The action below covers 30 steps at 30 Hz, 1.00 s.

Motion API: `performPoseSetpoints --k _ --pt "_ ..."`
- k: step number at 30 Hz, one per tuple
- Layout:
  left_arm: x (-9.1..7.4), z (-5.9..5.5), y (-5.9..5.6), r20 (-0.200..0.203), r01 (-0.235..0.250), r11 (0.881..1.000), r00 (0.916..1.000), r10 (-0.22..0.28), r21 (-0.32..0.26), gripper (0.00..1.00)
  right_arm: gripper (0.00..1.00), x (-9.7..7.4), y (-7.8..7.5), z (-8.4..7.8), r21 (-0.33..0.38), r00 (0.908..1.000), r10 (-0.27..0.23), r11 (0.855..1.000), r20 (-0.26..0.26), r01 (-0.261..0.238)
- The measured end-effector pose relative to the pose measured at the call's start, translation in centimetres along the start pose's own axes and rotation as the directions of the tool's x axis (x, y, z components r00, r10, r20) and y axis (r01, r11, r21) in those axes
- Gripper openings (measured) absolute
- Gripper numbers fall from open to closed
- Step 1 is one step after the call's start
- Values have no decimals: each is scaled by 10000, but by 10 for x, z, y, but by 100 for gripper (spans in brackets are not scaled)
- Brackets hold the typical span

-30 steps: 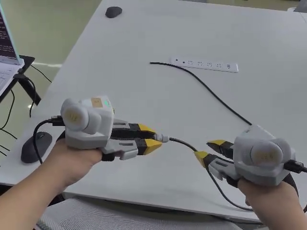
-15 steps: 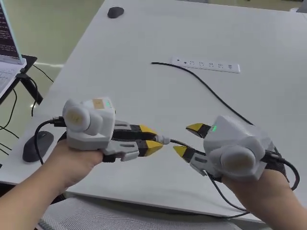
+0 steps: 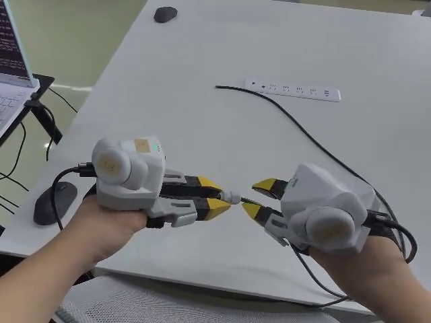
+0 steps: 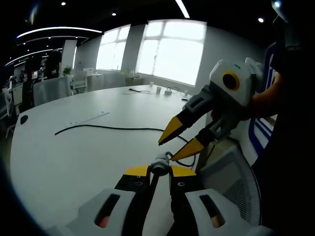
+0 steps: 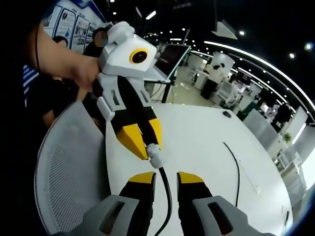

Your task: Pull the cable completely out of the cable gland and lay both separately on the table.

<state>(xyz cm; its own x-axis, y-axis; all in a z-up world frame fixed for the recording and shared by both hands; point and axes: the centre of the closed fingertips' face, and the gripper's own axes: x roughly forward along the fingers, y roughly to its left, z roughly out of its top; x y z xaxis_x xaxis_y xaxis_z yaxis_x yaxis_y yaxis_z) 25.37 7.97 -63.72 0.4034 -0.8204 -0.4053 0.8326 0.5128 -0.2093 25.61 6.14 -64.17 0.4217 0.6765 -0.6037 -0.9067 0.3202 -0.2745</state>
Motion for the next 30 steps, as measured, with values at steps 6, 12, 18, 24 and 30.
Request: performPoseSetpoints --k 6,12,18,24,30 --pt "2 0 -2 37 78 10000 10000 -78 -10 15 9 6 4 -1 -144 10000 -34 9999 -35 34" --pt "2 2 -5 65 144 9999 9999 -144 4 15 4 7 6 -2 -334 9999 -32 9994 -125 28" --pt "2 2 -6 77 191 9998 9998 -192 61 15 1 5 4 -3 -257 9999 -102 9996 -114 99" --pt "2 2 -7 18 242 9997 9997 -242 80 15 0 5 6 -3 -79 9998 -126 9999 -125 125" --pt "1 2 -7 81 226 9997 9997 -227 54 15 0 4 1 -10 309 9991 -291 9991 -305 300"
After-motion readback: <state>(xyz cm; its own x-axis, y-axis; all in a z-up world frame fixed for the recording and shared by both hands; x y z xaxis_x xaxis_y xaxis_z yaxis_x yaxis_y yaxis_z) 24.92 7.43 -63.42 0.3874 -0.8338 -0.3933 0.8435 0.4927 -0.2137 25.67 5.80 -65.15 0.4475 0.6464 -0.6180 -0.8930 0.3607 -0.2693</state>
